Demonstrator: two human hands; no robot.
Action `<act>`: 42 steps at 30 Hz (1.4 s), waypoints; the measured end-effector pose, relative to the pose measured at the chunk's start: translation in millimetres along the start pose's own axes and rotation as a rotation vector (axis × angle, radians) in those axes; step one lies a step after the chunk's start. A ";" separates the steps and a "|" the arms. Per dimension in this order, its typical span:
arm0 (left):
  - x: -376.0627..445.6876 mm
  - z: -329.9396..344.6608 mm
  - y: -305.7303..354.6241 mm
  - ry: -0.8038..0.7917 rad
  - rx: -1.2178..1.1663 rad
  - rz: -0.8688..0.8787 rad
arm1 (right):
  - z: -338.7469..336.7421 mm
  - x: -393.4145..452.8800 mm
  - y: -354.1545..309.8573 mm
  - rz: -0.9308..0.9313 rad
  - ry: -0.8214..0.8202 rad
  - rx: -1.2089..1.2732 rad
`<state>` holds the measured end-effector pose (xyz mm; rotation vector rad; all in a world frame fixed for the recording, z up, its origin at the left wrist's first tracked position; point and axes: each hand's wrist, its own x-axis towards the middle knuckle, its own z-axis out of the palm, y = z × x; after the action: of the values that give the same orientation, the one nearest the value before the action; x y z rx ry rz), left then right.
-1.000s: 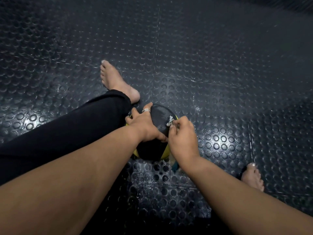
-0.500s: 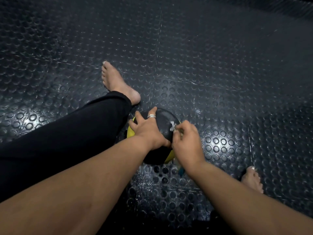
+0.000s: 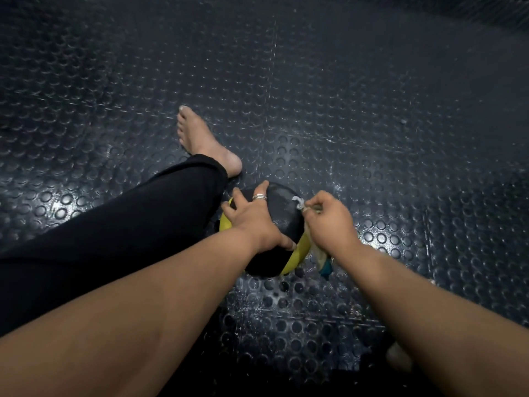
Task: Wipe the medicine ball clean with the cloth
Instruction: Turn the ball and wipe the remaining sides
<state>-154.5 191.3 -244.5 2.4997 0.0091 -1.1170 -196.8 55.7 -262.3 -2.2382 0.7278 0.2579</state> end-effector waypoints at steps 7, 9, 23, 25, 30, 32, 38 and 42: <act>-0.9 1.0 -7.2 0.003 -0.085 0.024 | -17.3 26.9 5.7 0.052 0.071 0.002; 0.3 2.1 -3.4 0.005 -0.072 0.022 | -7.1 3.8 2.2 0.030 -0.002 -0.033; 2.4 7.8 -0.2 0.003 -0.034 0.014 | 0.9 7.0 -5.8 0.101 0.120 0.069; 4.8 5.2 2.5 -0.005 -0.040 0.009 | 1.9 -10.5 -3.6 0.049 0.116 0.081; 5.9 5.7 4.6 0.004 -0.020 0.013 | 10.5 -22.7 1.8 0.023 0.111 0.057; 4.6 5.9 4.7 0.003 0.005 0.020 | 7.8 -3.0 -2.9 0.060 0.125 0.067; 5.7 0.9 -0.9 -0.006 -0.022 0.023 | 1.1 -4.3 -14.1 -0.048 0.046 -0.030; 3.0 1.8 -5.2 -0.008 -0.032 0.043 | 1.8 -13.9 -13.6 -0.109 0.011 -0.081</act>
<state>-154.6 194.9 -249.6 2.4560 -0.0294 -1.1004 -200.3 70.4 -249.9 -2.3496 0.6090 0.2253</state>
